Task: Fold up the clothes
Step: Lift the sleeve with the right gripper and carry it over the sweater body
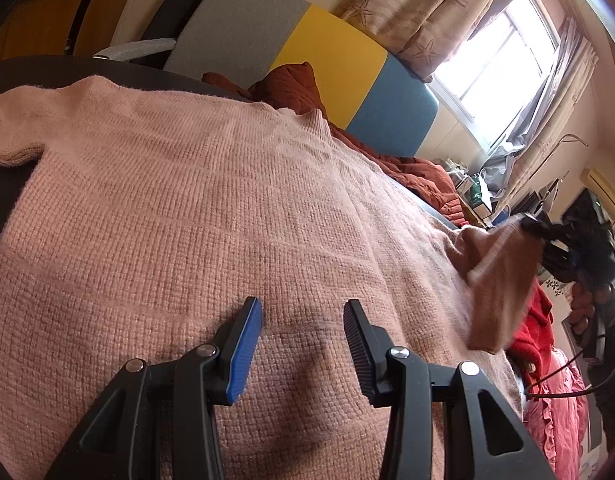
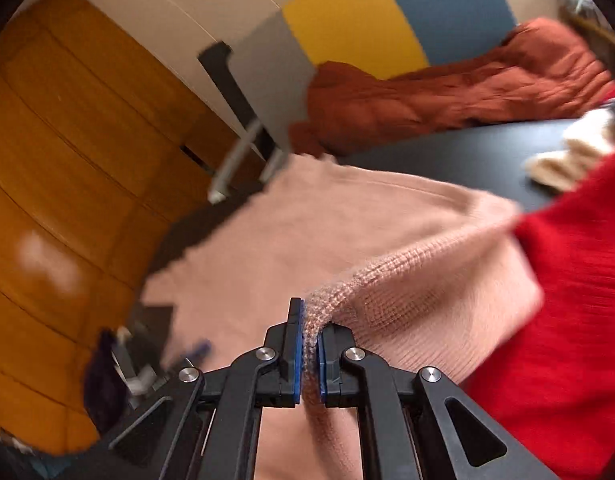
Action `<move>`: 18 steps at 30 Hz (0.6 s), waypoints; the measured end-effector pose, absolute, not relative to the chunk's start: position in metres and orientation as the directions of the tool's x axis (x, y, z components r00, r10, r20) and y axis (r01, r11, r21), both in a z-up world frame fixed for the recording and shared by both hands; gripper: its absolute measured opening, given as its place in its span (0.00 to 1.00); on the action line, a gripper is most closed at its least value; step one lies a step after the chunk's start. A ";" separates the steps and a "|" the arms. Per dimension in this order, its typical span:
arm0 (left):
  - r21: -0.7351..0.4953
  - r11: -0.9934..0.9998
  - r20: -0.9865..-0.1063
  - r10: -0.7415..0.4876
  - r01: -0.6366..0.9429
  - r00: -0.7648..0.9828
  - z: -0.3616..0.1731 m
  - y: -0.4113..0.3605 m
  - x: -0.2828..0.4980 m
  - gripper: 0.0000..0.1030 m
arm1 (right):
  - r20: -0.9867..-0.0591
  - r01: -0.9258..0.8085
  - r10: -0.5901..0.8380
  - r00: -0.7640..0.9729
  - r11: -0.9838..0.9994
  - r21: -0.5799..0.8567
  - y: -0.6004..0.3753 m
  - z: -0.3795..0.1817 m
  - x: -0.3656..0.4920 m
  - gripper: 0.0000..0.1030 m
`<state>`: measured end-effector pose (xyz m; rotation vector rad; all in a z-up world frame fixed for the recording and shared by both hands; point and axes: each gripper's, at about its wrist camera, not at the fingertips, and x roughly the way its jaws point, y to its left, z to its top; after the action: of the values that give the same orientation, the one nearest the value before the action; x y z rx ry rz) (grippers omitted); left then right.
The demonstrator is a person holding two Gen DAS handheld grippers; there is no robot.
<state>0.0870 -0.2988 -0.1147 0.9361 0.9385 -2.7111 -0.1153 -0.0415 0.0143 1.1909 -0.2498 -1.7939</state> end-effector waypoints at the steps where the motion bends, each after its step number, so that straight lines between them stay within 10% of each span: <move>1: -0.521 -0.799 -0.591 0.084 0.300 -0.802 -0.115 -0.299 0.087 0.42 | -0.602 0.565 -0.794 -0.084 -0.535 0.628 -0.057 0.008 -0.113 0.06; 6: -0.524 -0.802 -0.586 0.095 0.287 -0.805 -0.115 -0.299 0.089 0.42 | -0.610 0.441 -0.788 -0.078 -0.576 0.688 -0.119 -0.021 -0.116 0.11; 10: -0.508 -0.824 -0.593 0.124 0.250 -0.796 -0.106 -0.292 0.087 0.43 | -0.613 0.370 -0.786 -0.075 -0.593 0.715 -0.127 -0.041 -0.125 0.70; 18: -0.326 -0.945 -0.591 0.210 -0.008 -0.779 -0.063 -0.215 0.064 0.43 | -0.403 0.369 -0.912 -0.075 -0.401 0.838 -0.056 -0.051 -0.104 0.84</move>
<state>0.0642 -0.2146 -0.0629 1.0690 0.5055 -3.0367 -0.1041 -0.0562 -0.0511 1.1995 -0.6788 -1.6620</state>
